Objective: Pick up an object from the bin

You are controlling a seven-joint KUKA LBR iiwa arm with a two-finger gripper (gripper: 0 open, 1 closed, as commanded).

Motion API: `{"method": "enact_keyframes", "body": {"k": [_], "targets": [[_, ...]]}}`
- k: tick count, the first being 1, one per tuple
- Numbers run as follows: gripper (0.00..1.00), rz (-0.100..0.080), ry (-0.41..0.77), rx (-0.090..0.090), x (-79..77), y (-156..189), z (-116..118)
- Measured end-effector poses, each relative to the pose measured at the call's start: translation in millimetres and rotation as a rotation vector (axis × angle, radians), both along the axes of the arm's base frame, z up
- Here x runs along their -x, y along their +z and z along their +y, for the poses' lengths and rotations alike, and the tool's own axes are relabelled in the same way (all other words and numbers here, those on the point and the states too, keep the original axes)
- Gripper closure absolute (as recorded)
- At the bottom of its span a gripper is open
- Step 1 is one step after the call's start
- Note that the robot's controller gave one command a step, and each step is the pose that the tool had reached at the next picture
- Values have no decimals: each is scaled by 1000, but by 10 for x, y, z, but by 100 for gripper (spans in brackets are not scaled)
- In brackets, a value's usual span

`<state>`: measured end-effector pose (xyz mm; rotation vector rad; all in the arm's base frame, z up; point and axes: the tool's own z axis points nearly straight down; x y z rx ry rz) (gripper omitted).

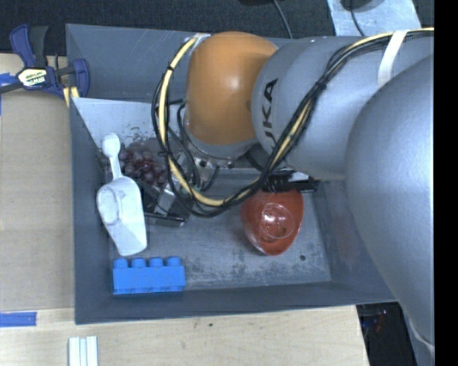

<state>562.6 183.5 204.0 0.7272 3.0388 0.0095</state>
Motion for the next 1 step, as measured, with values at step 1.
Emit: {"method": "enact_keyframes", "body": {"k": [1], "targets": [[0,-1,416,8,70,-47,58]]}}
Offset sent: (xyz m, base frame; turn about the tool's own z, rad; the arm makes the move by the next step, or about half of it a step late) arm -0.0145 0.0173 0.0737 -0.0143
